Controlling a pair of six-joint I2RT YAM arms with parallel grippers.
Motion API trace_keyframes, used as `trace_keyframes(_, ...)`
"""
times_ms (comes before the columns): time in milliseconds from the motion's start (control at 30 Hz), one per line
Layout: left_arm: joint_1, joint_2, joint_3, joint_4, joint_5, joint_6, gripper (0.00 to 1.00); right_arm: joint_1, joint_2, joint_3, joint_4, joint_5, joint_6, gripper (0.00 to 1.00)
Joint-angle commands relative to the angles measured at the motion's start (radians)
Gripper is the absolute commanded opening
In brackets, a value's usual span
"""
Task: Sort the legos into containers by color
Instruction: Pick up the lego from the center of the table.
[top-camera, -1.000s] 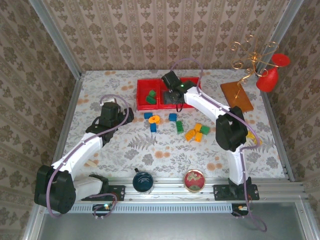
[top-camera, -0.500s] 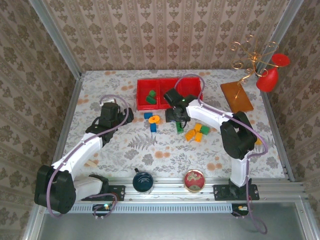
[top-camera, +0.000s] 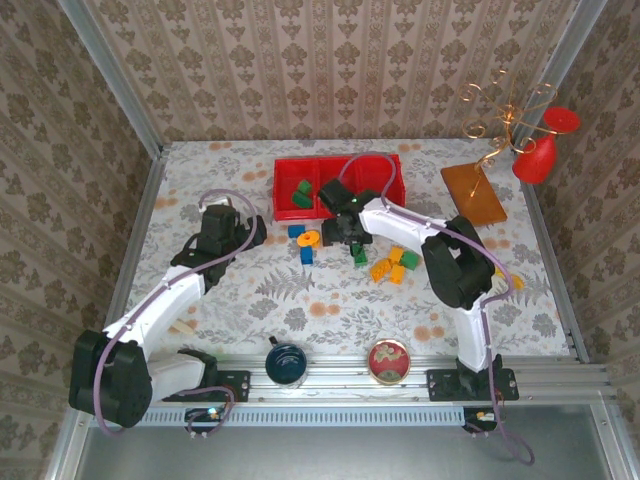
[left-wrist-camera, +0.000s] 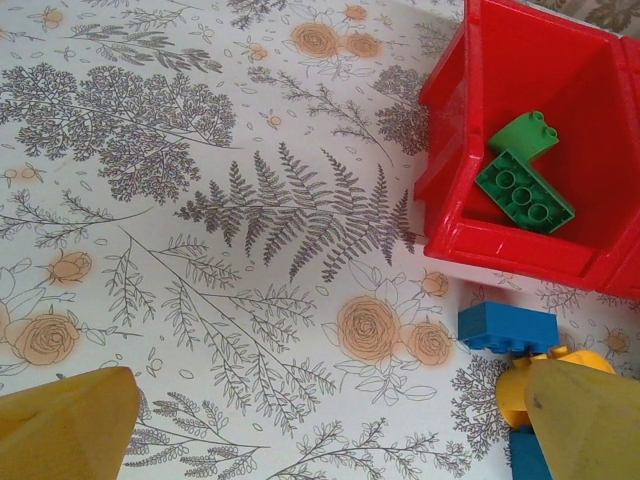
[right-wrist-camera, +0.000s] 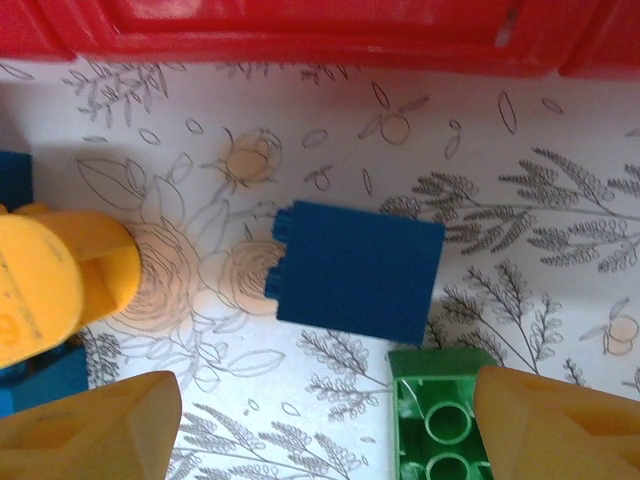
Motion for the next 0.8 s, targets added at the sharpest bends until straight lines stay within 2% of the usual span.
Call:
trace_keyframes(0,0.006,-0.002,-0.003,0.019,0.016,-0.019,1.0,0.0,0.049,0.072,-0.041,0.041,-0.013,0.77)
trace_keyframes(267,0.006,-0.007,-0.004,0.015,0.017,-0.021,1.0,-0.014,0.124,0.141,-0.063,0.08,-0.012,0.71)
trace_keyframes(567,0.006,-0.008,-0.011,0.017,0.017,-0.024,1.0,-0.031,0.155,0.128,-0.043,0.082,-0.009,0.63)
trace_keyframes(767,0.006,-0.01,-0.012,0.018,0.017,-0.026,1.0,-0.032,0.171,0.123,-0.038,0.077,-0.01,0.62)
